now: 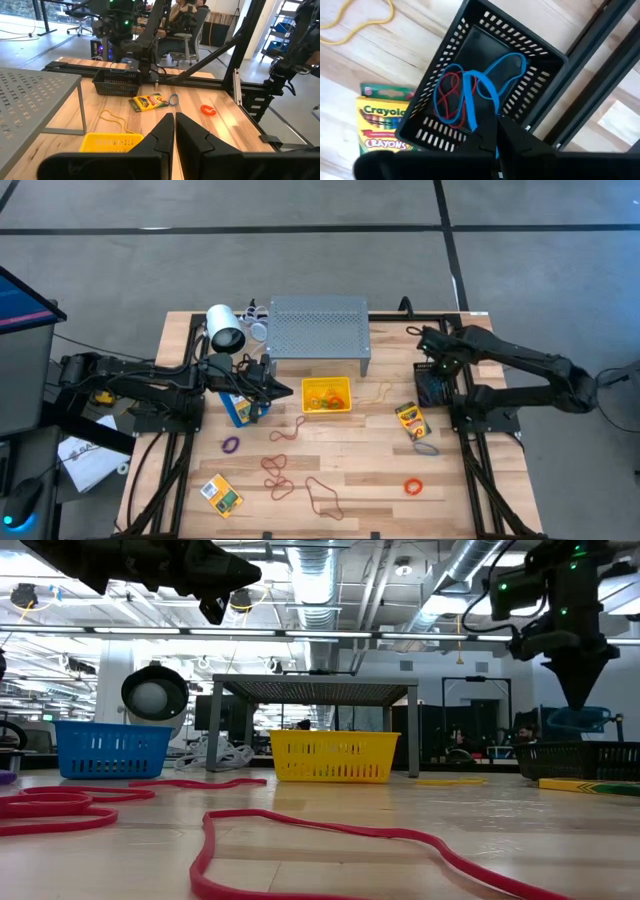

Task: Pick & Place Office Desk Supplies
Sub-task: Put the blue rubber band into the black bin

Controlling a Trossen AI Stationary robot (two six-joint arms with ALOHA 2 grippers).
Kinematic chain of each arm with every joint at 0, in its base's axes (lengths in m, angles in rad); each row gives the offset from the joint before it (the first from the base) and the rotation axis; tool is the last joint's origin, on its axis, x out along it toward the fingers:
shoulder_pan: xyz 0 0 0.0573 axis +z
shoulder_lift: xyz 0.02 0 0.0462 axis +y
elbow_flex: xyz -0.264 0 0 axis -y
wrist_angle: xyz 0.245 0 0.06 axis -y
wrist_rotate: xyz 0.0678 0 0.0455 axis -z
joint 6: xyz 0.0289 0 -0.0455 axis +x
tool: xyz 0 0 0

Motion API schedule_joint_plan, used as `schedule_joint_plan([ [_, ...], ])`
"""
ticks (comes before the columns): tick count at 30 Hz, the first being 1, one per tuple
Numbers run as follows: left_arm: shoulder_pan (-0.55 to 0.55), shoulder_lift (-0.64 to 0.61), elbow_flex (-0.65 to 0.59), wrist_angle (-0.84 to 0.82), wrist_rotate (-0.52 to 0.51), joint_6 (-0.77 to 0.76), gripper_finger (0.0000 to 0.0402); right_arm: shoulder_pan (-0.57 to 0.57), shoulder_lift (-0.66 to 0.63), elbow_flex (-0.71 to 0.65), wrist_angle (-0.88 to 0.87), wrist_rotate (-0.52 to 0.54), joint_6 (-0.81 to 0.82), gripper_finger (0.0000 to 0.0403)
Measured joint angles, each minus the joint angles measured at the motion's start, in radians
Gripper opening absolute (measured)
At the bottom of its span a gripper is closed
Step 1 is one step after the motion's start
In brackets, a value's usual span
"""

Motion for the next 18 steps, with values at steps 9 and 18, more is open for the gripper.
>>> schedule_joint_plan([
  [9,0.000,0.000,0.000,-0.009,0.000,0.002,0.0011,-0.011,0.089,0.000,0.010,-0.102,-0.080,0.0020],
  [18,0.000,0.000,0.000,-0.015,0.000,0.002,0.0011,-0.026,0.161,-0.001,0.018,-0.096,-0.085,0.0161],
])
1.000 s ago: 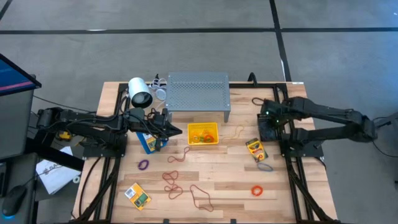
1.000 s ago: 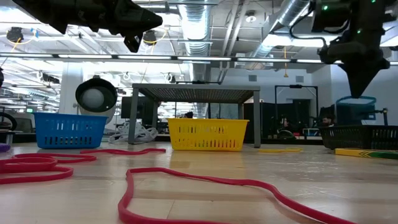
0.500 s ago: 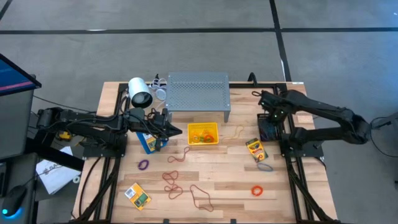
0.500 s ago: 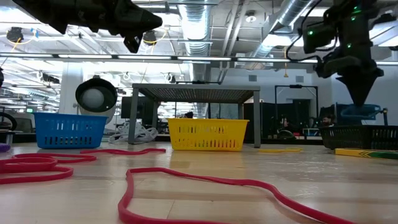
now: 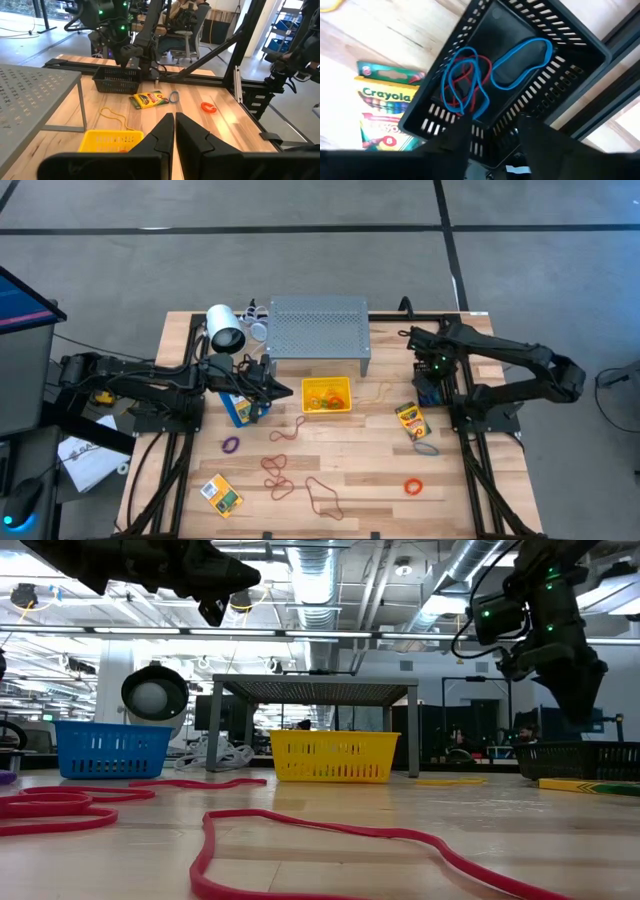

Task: Pick & Place Office Desk Supplies
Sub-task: Put the blue rubber band into the black bin

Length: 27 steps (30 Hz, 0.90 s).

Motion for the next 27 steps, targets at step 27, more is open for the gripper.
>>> schedule_joint_plan([
  [27,0.000,0.000,0.000,0.000,0.000,0.000,0.0011,0.386,-0.442,0.000,0.082,-0.335,0.375,0.0093],
])
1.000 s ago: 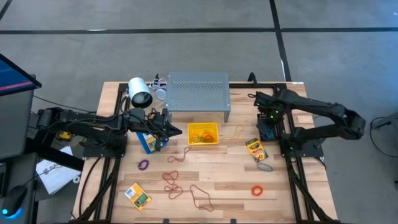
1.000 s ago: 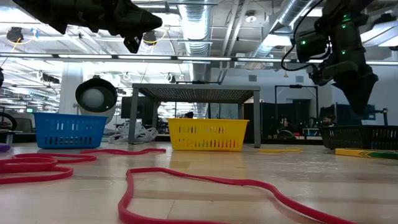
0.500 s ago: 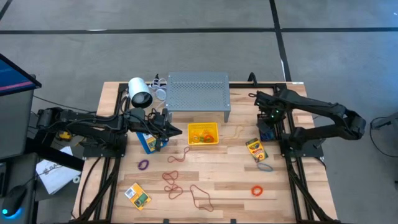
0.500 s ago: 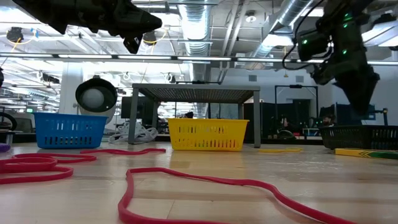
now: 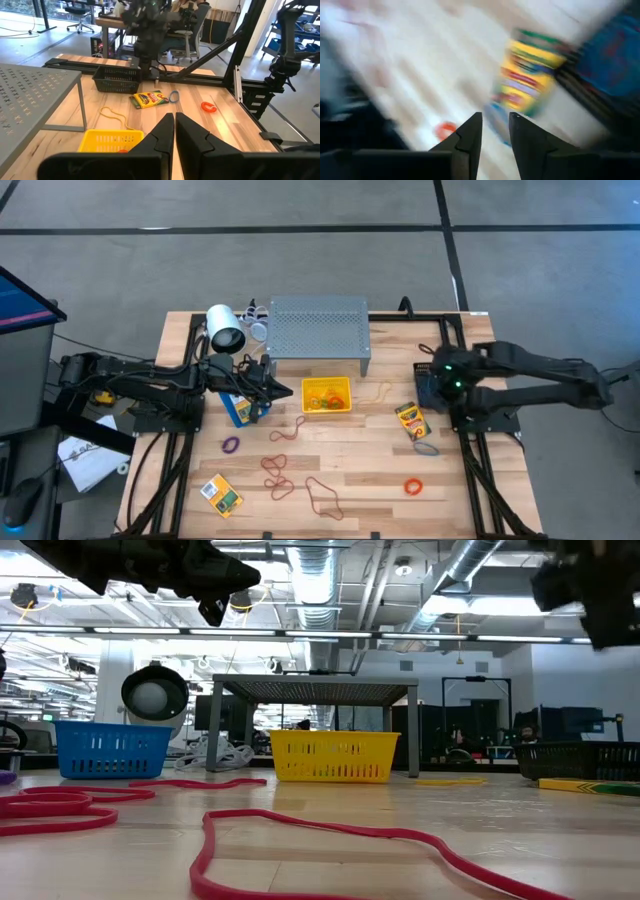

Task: Pick & Place Office Desk Supplies
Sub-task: Put the blue rubber band into the black bin

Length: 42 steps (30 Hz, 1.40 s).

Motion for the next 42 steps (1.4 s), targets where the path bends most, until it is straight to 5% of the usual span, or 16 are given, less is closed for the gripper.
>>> schedule_joint_plan([
  [7,0.000,0.000,0.000,0.000,0.000,-0.001,0.0011,0.270,-0.077,0.001,0.230,0.094,0.211,0.0091],
  [17,0.000,0.000,0.000,0.000,0.000,-0.002,0.0011,0.612,0.190,0.000,0.244,0.282,0.330,0.0068],
  [29,0.000,0.000,0.000,0.000,0.000,-0.002,0.0011,0.769,0.533,0.000,0.162,0.330,0.421,0.0063],
  [42,0.000,0.000,0.000,0.000,0.000,-0.003,0.0011,0.858,0.654,-0.045,0.336,0.328,0.433,0.0095],
])
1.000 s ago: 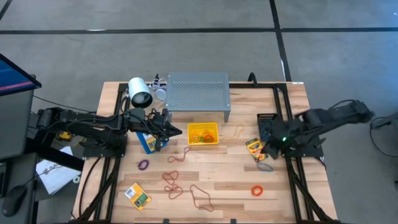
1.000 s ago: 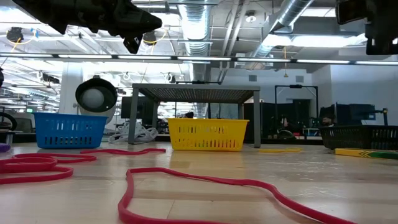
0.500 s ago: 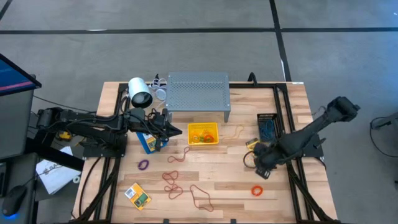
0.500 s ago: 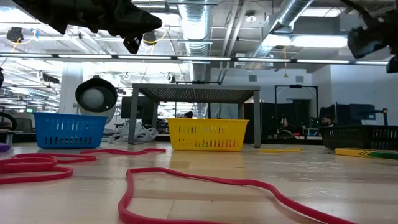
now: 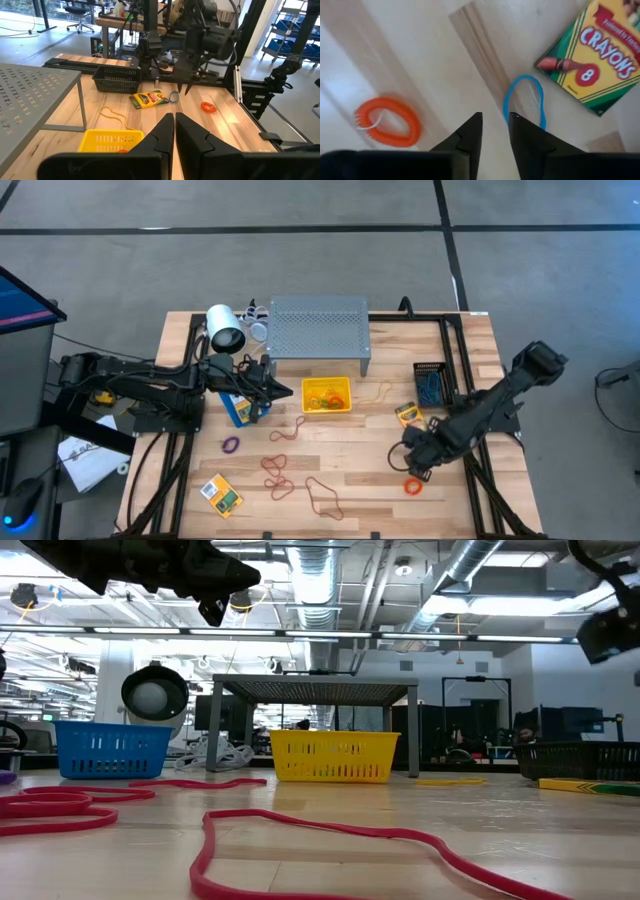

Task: Pick & Place Office Desk Supplies
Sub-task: Put the blue rubber band into the black bin

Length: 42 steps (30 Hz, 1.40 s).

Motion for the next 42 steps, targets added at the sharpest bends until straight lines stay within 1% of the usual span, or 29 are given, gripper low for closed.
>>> schedule_joint_plan([
  [4,0.000,0.000,0.000,0.000,0.000,0.000,0.0011,0.011,0.042,-0.019,0.011,-0.024,0.021,0.0134],
  [8,0.000,0.000,0.000,0.000,0.000,-0.001,0.0011,0.012,0.077,-0.027,0.014,-0.023,0.031,0.0170],
  [10,0.000,0.000,0.000,0.000,0.000,-0.003,0.0011,0.012,0.093,-0.039,0.018,-0.023,0.033,0.0178],
  [13,0.000,0.000,0.000,0.000,0.002,-0.004,0.0011,0.012,0.107,-0.065,0.068,-0.026,0.034,0.0178],
  [16,0.000,0.000,0.000,0.000,0.003,-0.004,0.0011,0.012,0.125,-0.080,0.087,-0.029,0.031,0.0168],
  [20,0.000,0.000,0.000,0.000,0.002,-0.004,0.0011,0.012,0.123,-0.083,0.093,-0.028,0.019,0.0140],
  [23,0.000,0.000,0.000,-0.001,0.002,-0.004,0.0011,0.012,0.116,-0.086,0.098,-0.025,0.017,0.0103],
  [28,0.000,0.000,0.000,0.000,-0.001,-0.004,0.0011,0.012,0.116,-0.086,0.114,-0.028,-0.015,0.0017],
  [29,-0.001,0.000,0.000,0.001,-0.001,-0.004,0.0011,0.012,0.112,-0.087,0.114,-0.029,-0.018,0.0010],
  [36,-0.001,0.000,0.000,0.001,-0.001,-0.004,0.0011,0.012,0.069,-0.093,0.107,-0.025,0.038,0.0002],
  [42,0.000,0.000,0.000,0.000,-0.001,-0.004,0.0011,0.011,-0.005,-0.096,0.030,-0.006,0.101,0.0001],
])
